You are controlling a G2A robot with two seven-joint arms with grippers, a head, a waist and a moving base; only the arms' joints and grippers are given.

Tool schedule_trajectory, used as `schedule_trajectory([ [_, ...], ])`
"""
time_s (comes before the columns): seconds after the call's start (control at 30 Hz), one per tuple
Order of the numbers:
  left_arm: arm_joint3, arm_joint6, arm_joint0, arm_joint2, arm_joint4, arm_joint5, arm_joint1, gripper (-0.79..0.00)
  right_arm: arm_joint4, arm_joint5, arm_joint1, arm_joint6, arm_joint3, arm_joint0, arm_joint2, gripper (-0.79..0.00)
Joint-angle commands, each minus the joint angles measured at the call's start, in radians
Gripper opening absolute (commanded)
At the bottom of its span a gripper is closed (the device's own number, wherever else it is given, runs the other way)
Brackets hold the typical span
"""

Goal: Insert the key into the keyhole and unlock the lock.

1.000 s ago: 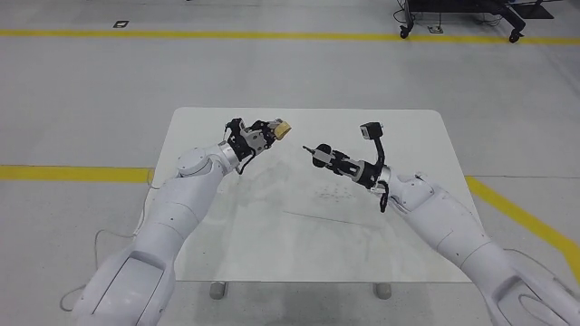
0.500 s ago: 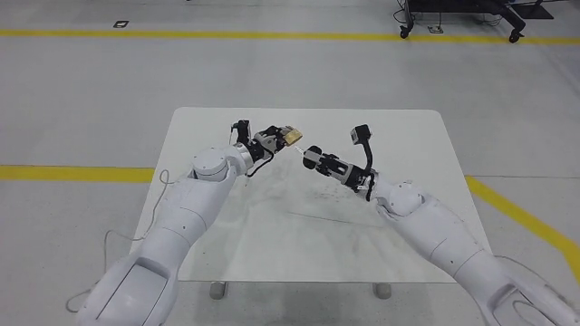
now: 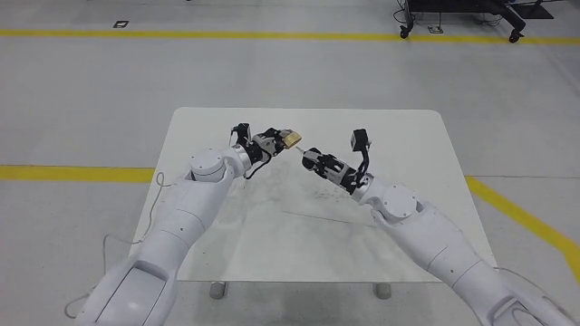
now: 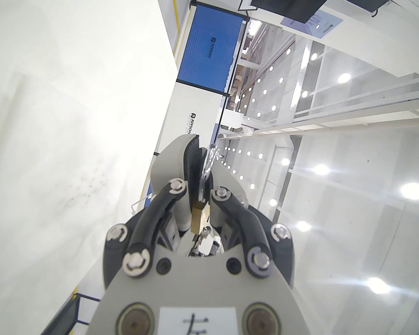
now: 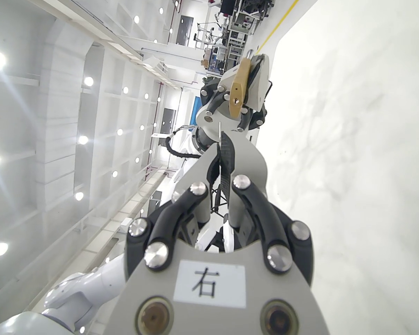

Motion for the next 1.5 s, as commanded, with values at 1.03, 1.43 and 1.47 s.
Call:
schedule_trajectory([
  [1.03, -0.037, 0.014, 0.027, -0.011, 0.103, -0.028, -0.005, -0.785, -0.082, 0.127, -0.044, -0.006, -0.008, -0.031, 0.075, -0.785],
  [1.43, -0.061, 0.019, 0.044, -0.02, 0.119, -0.023, -0.006, -0.785, -0.102, 0.138, -0.06, 0.003, -0.011, -0.041, 0.091, -0.785],
  [1.47, -0.063, 0.019, 0.045, -0.02, 0.121, -0.023, -0.006, -0.785, -0.102, 0.137, -0.062, 0.005, -0.009, -0.042, 0.093, -0.785],
])
